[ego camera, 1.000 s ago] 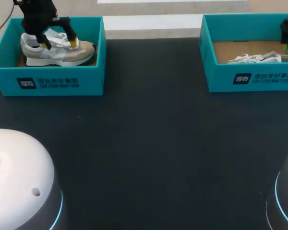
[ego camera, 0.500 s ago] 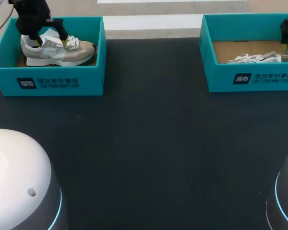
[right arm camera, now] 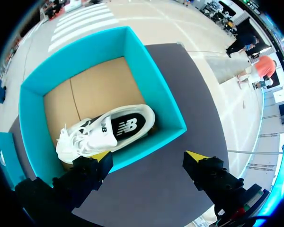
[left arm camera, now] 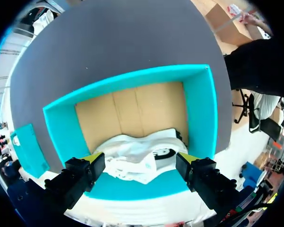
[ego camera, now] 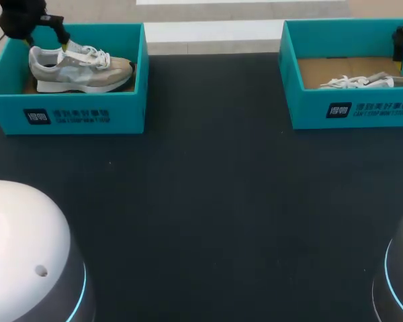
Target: Take the shoe out of the shoebox, open the shoe tongue, remove and reinsert the insole, then place the shoe into the shoebox
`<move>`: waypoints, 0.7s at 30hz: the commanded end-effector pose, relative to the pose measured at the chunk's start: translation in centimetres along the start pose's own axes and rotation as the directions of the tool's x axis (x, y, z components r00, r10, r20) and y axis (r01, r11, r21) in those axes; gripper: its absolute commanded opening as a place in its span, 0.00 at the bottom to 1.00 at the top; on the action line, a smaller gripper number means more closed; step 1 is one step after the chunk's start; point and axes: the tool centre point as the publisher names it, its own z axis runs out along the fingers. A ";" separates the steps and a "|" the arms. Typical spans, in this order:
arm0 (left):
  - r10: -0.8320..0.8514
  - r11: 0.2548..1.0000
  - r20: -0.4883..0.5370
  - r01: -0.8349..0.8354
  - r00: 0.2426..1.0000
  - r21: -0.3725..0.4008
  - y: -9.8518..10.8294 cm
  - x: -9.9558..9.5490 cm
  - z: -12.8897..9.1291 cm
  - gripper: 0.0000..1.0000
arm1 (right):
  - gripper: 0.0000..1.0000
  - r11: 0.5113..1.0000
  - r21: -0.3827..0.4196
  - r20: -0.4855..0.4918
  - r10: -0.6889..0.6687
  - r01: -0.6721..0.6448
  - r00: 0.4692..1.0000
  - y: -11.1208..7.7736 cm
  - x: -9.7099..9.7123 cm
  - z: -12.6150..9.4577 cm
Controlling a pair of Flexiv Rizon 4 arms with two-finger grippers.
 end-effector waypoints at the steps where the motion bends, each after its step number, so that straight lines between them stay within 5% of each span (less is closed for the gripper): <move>1: 0.027 0.999 -0.003 -0.027 1.000 -0.020 0.4 1.3 0.2 1.00 | 1.00 1.000 -0.001 -0.001 0.000 0.000 1.000 0.0 0.0 0.0; 21: 0.051 0.998 -0.005 -0.051 0.999 -0.021 0.9 2.3 0.4 1.00 | 1.00 1.000 -0.001 -0.001 0.000 0.000 1.000 0.0 0.0 0.0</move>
